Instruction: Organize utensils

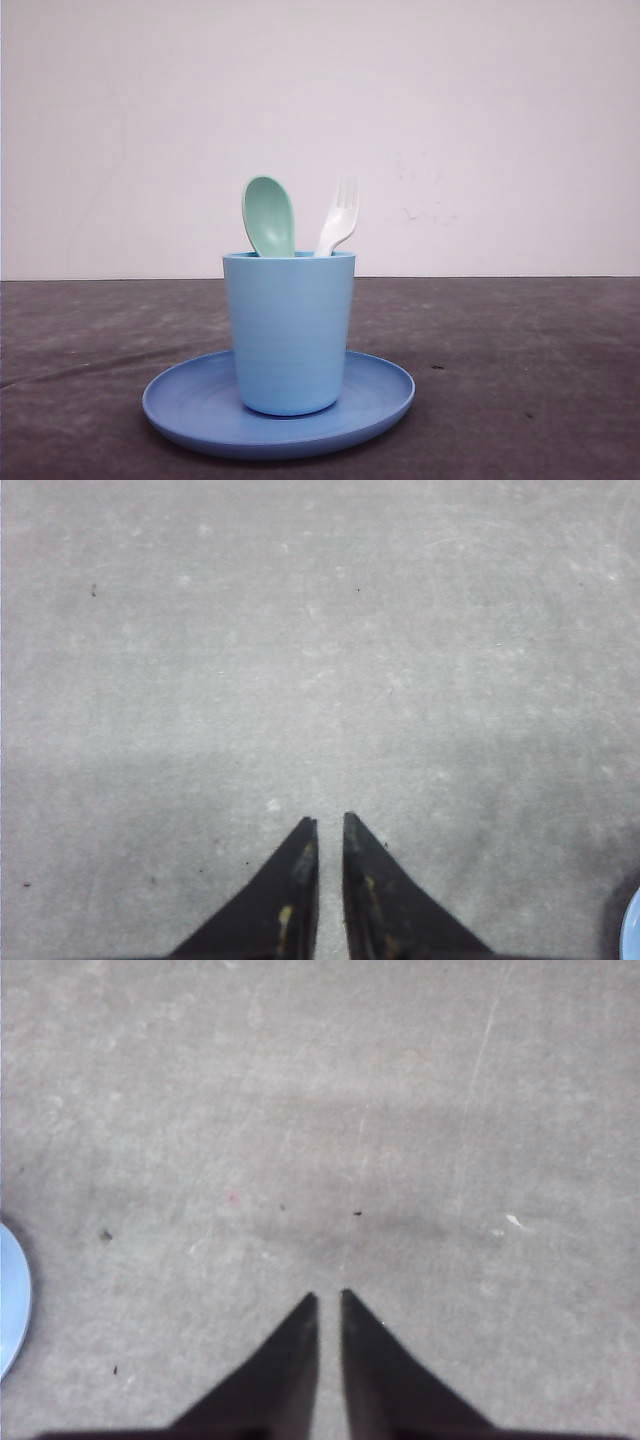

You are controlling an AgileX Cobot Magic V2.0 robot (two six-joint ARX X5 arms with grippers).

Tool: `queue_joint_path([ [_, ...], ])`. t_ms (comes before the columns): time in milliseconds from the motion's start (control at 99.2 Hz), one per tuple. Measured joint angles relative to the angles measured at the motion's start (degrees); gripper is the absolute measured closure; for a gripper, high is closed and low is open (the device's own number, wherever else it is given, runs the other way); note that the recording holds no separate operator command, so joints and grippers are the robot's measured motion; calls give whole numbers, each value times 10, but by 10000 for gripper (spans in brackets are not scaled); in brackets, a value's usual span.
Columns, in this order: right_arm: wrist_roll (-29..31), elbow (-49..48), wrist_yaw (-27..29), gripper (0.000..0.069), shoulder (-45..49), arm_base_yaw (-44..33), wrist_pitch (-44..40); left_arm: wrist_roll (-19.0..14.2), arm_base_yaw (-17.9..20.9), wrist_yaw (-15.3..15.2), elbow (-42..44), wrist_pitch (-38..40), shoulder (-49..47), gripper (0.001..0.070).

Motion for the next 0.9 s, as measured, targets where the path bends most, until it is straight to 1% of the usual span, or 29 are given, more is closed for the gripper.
queue_joint_path([
  [131, 0, 0, 0, 683, 0, 0, 0, 0, 0, 0, 0, 0, 0, 695],
  [454, 0, 0, 0, 683, 0, 0, 1, 0, 0, 0, 0, 0, -1, 695],
  [514, 0, 0, 0, 683, 0, 0, 1, 4, 0, -10, -1, 0, -11, 695],
  [585, 0, 0, 0, 683, 0, 0, 1, 12, 3, -26, -10, 7, -45, 695],
  [666, 0, 0, 0, 683, 0, 0, 2, 16, 13, -30, -39, 16, -101, 695],
  [766, 0, 0, 0, 683, 0, 0, 3, 12, 25, -30, -104, 50, -176, 695],
  [897, 0, 0, 0, 683, 0, 0, 13, 7, 33, -30, -207, 119, -280, 695],
])
